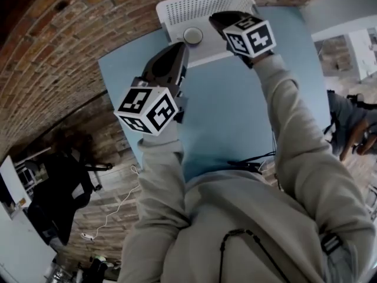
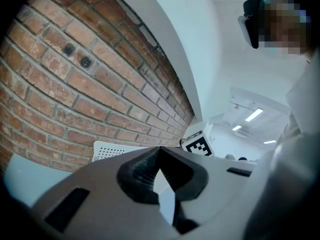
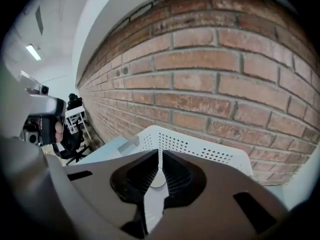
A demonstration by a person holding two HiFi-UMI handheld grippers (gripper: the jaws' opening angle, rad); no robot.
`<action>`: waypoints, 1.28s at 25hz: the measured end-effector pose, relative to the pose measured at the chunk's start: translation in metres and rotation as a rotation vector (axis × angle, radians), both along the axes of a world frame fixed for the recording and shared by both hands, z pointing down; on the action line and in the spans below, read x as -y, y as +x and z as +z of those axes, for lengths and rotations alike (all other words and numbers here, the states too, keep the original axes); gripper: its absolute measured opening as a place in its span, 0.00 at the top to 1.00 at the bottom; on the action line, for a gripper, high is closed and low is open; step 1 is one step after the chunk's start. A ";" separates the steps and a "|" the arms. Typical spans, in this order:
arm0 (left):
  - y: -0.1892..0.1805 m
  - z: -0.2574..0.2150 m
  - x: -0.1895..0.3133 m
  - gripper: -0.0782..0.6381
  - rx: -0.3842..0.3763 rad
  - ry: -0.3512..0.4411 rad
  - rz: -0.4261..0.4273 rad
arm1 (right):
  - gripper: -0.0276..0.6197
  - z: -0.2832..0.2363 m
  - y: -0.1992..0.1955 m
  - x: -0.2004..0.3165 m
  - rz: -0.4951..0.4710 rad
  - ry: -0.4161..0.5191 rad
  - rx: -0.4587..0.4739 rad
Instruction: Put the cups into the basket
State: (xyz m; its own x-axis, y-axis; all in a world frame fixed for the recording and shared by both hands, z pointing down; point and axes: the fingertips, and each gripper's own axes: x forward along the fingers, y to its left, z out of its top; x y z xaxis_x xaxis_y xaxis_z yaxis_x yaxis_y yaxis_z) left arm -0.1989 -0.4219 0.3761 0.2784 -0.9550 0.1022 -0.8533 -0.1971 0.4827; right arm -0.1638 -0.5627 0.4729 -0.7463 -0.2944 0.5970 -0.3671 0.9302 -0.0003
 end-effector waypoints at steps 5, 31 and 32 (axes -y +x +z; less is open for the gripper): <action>0.024 -0.026 -0.022 0.90 0.091 0.008 0.028 | 0.94 -0.055 0.032 -0.020 0.057 0.030 0.139; 0.080 -0.136 -0.142 0.90 0.305 0.120 0.025 | 0.94 -0.248 0.135 -0.212 0.019 0.161 0.454; 0.081 -0.137 -0.144 0.90 0.305 0.123 0.027 | 0.94 -0.249 0.133 -0.217 0.014 0.162 0.455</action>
State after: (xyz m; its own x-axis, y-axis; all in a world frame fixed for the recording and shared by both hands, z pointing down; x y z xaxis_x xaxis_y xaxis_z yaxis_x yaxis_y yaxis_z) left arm -0.1178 -0.2782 0.2391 0.2777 -0.9582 0.0688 -0.9487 -0.2623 0.1764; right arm -0.0304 -0.3462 0.2237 -0.9163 -0.3687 0.1564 -0.3760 0.9264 -0.0189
